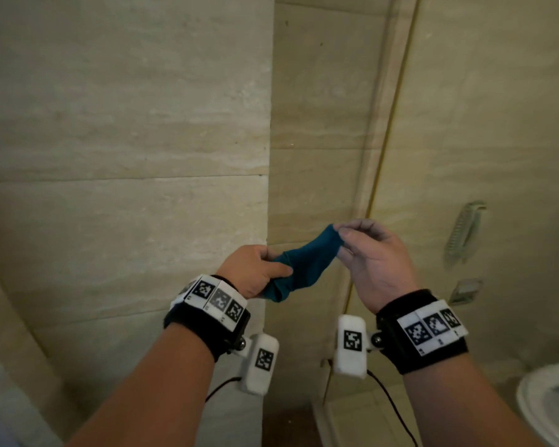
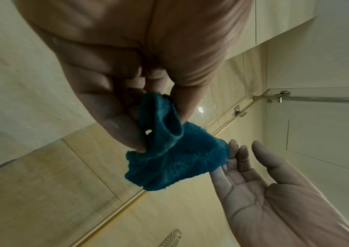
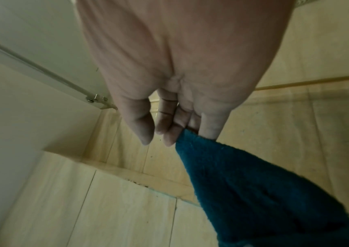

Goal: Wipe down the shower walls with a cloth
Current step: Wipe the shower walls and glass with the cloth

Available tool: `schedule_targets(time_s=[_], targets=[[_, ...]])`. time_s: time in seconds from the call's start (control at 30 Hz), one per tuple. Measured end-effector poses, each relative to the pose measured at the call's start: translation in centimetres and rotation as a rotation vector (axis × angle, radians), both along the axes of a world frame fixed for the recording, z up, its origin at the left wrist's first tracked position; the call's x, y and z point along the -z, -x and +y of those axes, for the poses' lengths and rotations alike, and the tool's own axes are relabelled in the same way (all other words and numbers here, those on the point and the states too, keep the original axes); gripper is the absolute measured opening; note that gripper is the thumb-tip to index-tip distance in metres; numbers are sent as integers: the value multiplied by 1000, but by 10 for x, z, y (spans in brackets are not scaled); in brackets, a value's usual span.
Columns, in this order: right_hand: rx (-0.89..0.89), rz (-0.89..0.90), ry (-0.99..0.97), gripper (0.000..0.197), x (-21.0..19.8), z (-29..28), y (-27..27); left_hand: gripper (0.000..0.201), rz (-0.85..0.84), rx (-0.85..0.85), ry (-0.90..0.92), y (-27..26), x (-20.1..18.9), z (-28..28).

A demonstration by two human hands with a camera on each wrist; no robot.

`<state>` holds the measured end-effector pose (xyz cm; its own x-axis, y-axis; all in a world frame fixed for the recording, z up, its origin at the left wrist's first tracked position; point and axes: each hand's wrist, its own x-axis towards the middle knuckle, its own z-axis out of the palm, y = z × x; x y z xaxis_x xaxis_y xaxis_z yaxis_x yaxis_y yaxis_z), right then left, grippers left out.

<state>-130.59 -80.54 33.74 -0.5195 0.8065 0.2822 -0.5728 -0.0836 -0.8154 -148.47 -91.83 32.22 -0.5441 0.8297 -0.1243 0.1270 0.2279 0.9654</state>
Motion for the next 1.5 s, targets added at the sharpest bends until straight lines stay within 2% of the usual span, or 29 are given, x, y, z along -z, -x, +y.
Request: schedule_targets(time_s=[0.03,0.13,0.23,0.3,0.37,0.43,0.6,0.77,0.83,1.0,1.13,1.23,1.33,1.43,1.5], targets=[[-17,31,3,11,-3,4,0,13,-26,-20,-1,-1,-2,4],[-72,44,-40,25,-7,14,5,13,-124,-89,-28,-2,-6,16],[-91,-46,-133,22,-3,18,15,9,-290,-128,-102,-4,-12,24],[-55,-113,-157,19,1,20,21,16,-452,-176,-178,-7,-19,26],[7,-179,-196,20,5,23,28,23,-510,-179,-232,-8,-25,28],[41,-248,-242,22,8,23,34,25,-493,-146,-262,-8,-32,28],[-57,-269,-243,44,11,19,46,14,-456,-52,-328,-15,-48,26],[46,-86,-281,29,-3,15,42,5,-308,-162,-349,-13,-55,32],[52,-43,-276,25,-9,14,40,4,-299,-203,-365,-11,-57,34],[52,-80,-239,29,-9,10,49,9,-374,-156,-408,-19,-64,31],[60,-111,-240,40,-16,5,57,32,-470,-9,-460,-29,-75,24],[94,-204,-332,55,-32,8,61,42,-392,65,-458,-33,-92,27],[167,-222,-437,51,-60,18,66,46,-217,82,-437,-30,-117,36],[204,-203,-496,35,-96,32,70,50,228,35,-418,-24,-149,39],[279,-252,-609,28,-123,42,68,47,574,-36,-417,-19,-172,40]])
